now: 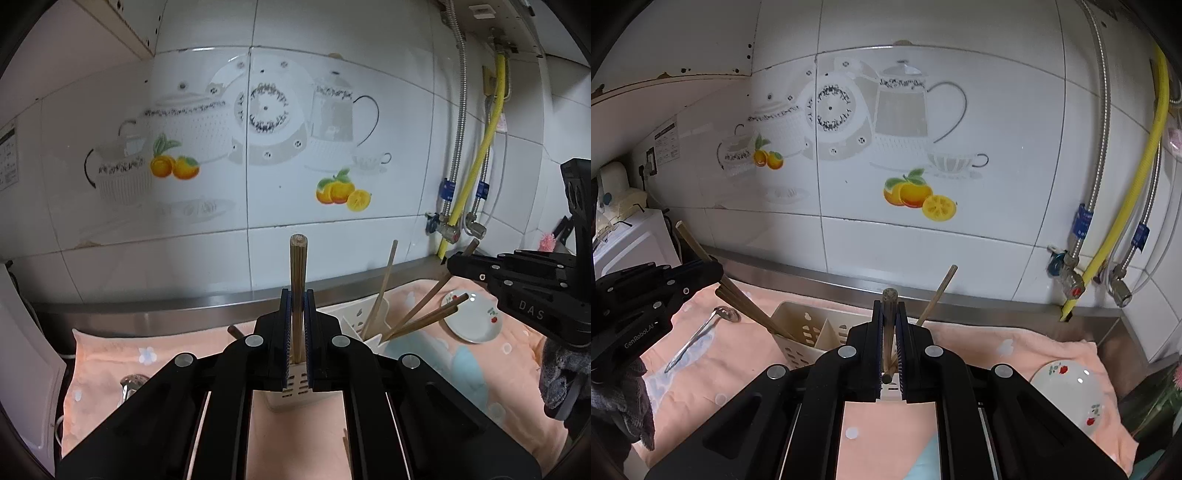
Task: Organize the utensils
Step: 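Carry both chopsticks over the white caddy and lower them in, then open the left gripper while the right gripper opens, releasing chopsticks, then move both open grippers back to the last two loose chopsticks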
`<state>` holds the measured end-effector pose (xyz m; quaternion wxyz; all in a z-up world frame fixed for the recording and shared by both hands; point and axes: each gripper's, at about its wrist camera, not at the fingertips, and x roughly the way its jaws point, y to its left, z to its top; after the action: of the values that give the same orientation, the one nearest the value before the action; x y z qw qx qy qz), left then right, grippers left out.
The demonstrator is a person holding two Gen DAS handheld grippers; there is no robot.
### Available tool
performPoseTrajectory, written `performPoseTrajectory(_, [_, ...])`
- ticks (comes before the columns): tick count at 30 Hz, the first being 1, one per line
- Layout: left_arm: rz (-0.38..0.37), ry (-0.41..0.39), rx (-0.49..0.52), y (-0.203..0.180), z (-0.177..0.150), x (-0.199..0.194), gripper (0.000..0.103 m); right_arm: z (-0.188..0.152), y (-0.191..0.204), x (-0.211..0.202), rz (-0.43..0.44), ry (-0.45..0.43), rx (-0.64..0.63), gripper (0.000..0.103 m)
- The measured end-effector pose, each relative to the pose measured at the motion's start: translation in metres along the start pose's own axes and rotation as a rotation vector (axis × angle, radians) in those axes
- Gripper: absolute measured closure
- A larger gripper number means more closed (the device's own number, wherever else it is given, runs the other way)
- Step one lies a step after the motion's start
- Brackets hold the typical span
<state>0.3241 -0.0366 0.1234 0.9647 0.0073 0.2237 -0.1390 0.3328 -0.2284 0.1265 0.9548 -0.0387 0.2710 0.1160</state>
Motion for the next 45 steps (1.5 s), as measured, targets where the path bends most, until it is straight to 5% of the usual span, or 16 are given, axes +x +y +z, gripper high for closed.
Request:
performPoseTrajectory(16, [-0.008, 0.002, -0.020, 0.002, -0.001, -0.004, 0.094, 0.002, -0.001, -0.012, -0.008, -0.023, -0.004, 0.086])
performPoseTrajectory(24, [-0.005, -0.037, -0.009, -0.001, -0.009, -0.036, 0.072, -0.011, -0.001, -0.041, -0.021, -0.053, -0.002, 0.071])
performPoseTrajectory(26, [0.002, -0.045, -0.011, 0.000, -0.015, -0.046, 0.057, -0.021, 0.002, -0.051, -0.022, -0.060, -0.005, 0.066])
performPoseTrajectory(32, [0.014, -0.039, -0.040, 0.011, -0.041, -0.068, 0.045, -0.059, 0.016, -0.068, 0.008, -0.045, -0.007, 0.050])
performPoseTrajectory(45, [0.075, -0.007, -0.074, 0.035, -0.114, -0.098, 0.018, -0.179, 0.060, -0.068, 0.038, 0.071, 0.031, 0.035])
